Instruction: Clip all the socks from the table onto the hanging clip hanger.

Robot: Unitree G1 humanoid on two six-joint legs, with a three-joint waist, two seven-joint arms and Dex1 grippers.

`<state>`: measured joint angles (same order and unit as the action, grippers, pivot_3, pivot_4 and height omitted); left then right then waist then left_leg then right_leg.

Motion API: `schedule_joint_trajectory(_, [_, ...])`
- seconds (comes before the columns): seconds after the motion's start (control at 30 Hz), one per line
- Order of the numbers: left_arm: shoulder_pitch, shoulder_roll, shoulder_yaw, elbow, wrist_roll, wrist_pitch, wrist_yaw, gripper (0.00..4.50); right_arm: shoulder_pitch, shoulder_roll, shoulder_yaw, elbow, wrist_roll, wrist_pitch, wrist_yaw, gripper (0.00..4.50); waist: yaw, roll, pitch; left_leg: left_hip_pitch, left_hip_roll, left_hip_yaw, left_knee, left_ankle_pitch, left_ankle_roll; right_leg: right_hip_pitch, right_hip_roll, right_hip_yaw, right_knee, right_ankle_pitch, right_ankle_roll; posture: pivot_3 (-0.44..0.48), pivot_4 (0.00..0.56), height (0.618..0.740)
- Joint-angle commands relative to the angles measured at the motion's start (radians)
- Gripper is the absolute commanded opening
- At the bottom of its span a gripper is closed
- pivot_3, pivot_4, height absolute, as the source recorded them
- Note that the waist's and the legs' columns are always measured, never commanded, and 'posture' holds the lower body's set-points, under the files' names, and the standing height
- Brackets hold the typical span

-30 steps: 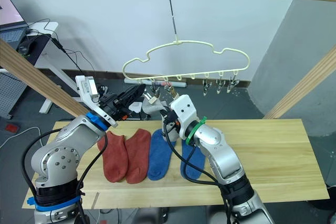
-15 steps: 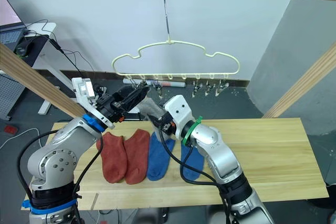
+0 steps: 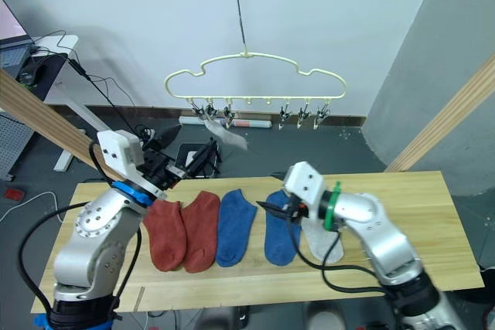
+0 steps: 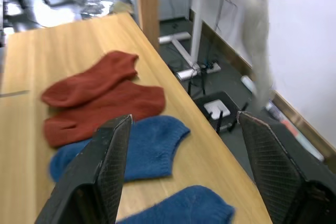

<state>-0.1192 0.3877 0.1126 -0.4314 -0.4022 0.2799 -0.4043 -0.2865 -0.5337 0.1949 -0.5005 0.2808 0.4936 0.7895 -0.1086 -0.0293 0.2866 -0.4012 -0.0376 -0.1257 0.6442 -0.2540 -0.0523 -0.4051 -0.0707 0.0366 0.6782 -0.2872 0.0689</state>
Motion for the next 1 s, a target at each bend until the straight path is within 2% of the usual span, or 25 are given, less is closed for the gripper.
schedule_joint_trajectory(0.03, [0.004,-0.042,-0.028,-0.036,0.041,-0.075,0.021,4.47,-0.028,-0.058,-0.121,-0.082,0.126,0.067,0.05,3.35,0.0,0.0,0.0,0.0,0.0,0.001,0.0,0.0,0.0,0.0,0.0,0.0,0.0,0.0,0.0,-0.212,0.288,0.74])
schedule_joint_trajectory(0.13, [0.007,-0.076,-0.051,-0.029,0.065,-0.108,0.025,3.87,-0.061,-0.103,-0.188,-0.097,0.182,0.117,0.047,3.35,-0.001,-0.001,0.001,0.0,0.0,0.004,0.0,0.0,0.0,0.0,0.0,0.001,0.0,0.0,0.0,-0.212,0.288,0.74])
schedule_joint_trajectory(0.27, [0.008,-0.095,-0.075,-0.015,0.096,-0.123,0.031,2.67,-0.072,-0.133,-0.222,-0.128,0.227,0.164,0.027,3.35,-0.002,-0.001,0.001,0.0,0.0,0.006,0.0,0.0,0.0,0.0,0.001,0.001,0.0,0.0,0.001,-0.231,0.287,0.74])
schedule_joint_trajectory(0.63, [-0.051,-0.179,-0.104,0.103,0.186,-0.181,0.094,2.67,-0.068,-0.178,-0.276,-0.156,0.286,0.205,-0.007,3.35,-0.004,-0.002,0.001,0.0,-0.001,0.01,0.001,0.0,0.002,0.0,0.0,0.003,0.0,0.001,0.002,-0.257,0.284,0.74])
schedule_joint_trajectory(1.0, [-0.117,-0.205,-0.091,0.214,0.211,-0.237,0.116,2.67,-0.068,-0.198,-0.292,-0.16,0.309,0.212,-0.034,3.35,-0.006,-0.002,0.001,0.0,-0.001,0.012,0.001,-0.001,0.002,0.0,0.001,0.004,-0.001,0.001,0.002,-0.285,0.286,0.74])
